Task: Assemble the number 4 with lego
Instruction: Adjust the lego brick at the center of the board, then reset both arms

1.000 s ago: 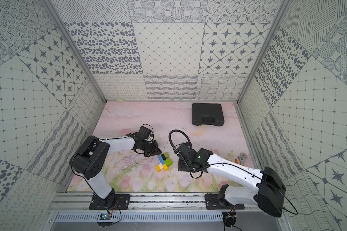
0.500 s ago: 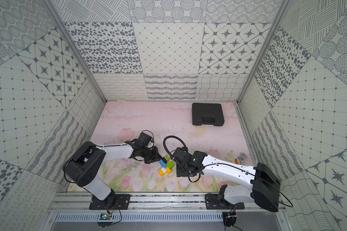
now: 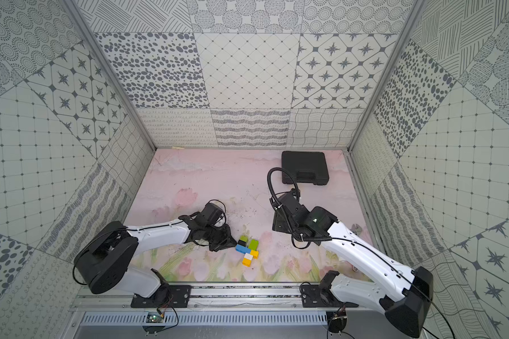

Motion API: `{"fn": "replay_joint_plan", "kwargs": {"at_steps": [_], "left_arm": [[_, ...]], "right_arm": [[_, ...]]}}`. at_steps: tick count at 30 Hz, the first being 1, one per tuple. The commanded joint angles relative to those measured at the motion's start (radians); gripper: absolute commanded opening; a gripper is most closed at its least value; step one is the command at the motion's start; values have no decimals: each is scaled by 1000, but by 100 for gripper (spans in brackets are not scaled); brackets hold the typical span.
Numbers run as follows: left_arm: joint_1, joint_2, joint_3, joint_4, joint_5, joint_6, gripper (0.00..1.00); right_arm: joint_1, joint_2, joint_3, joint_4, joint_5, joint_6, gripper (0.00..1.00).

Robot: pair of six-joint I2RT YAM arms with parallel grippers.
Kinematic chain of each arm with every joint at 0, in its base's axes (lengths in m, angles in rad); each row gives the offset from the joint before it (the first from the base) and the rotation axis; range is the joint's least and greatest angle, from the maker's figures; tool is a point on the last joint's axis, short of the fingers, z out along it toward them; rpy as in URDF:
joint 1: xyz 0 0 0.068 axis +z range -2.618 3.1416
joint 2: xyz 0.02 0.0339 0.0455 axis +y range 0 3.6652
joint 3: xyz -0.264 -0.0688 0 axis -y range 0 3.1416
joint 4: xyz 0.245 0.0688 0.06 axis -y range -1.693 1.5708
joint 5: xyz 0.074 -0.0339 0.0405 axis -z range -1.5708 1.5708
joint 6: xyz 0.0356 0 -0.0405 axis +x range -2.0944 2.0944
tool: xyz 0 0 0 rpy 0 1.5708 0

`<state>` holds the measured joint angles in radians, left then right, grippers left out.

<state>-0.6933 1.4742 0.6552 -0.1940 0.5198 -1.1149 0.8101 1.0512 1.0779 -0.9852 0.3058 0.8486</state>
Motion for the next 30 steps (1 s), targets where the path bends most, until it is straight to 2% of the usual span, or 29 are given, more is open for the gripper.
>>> {"fn": "replay_joint_plan", "kwargs": {"at_steps": [1, 2, 3, 5, 7, 9, 11, 13, 15, 17, 19, 20, 22, 23, 25, 26, 27, 28, 29, 30], "left_arm": [[16, -60, 142, -307, -45, 112, 10], [33, -92, 199, -390, -106, 165, 11], [58, -133, 282, -466, -173, 236, 13], [113, -200, 458, -570, -322, 381, 26], [178, -235, 618, -594, -481, 506, 39], [214, -252, 693, -522, -648, 629, 49], [225, -263, 681, -386, -866, 767, 57], [236, -276, 571, -122, -1023, 969, 66], [248, -275, 400, 204, -1168, 1143, 70], [286, -245, 236, 509, -1306, 1208, 79], [364, -204, 76, 736, -1298, 1243, 83], [402, -178, 28, 775, -1287, 1223, 83], [478, -104, -29, 736, -1274, 1147, 91], [498, -75, -48, 720, -1271, 1120, 93], [526, -26, -113, 727, -1249, 1086, 99], [537, -11, -148, 751, -1238, 1060, 99], [545, -6, -165, 783, -1232, 1075, 100], [550, -27, -172, 765, -1191, 1051, 100], [571, -38, -210, 855, -1112, 1063, 100], [591, -40, -226, 887, -1085, 1064, 99]], "right_arm": [[-9, -92, 85, 72, 223, -170, 92], [-9, -120, 91, 113, 259, -219, 99], [-11, -157, 78, 207, 280, -302, 99], [-10, -237, -1, 430, 320, -460, 99], [-11, -341, -159, 722, 385, -642, 99], [-54, -387, -248, 862, 428, -709, 99], [-182, -300, -193, 715, 399, -674, 99], [-318, -181, -146, 545, 345, -594, 99], [-403, -154, -238, 617, 353, -595, 99], [-488, -199, -387, 761, 436, -579, 99], [-574, -258, -557, 916, 526, -577, 99], [-606, -268, -616, 964, 556, -574, 99], [-680, -227, -697, 979, 591, -504, 99], [-701, -193, -714, 979, 569, -482, 99], [-712, -88, -776, 1154, 467, -556, 99], [-709, -61, -758, 1166, 392, -589, 99], [-711, -33, -775, 1262, 302, -632, 99], [-716, -8, -814, 1428, 214, -666, 99], [-733, 31, -847, 1576, 95, -688, 99], [-749, 86, -858, 1683, 24, -693, 99]]}}
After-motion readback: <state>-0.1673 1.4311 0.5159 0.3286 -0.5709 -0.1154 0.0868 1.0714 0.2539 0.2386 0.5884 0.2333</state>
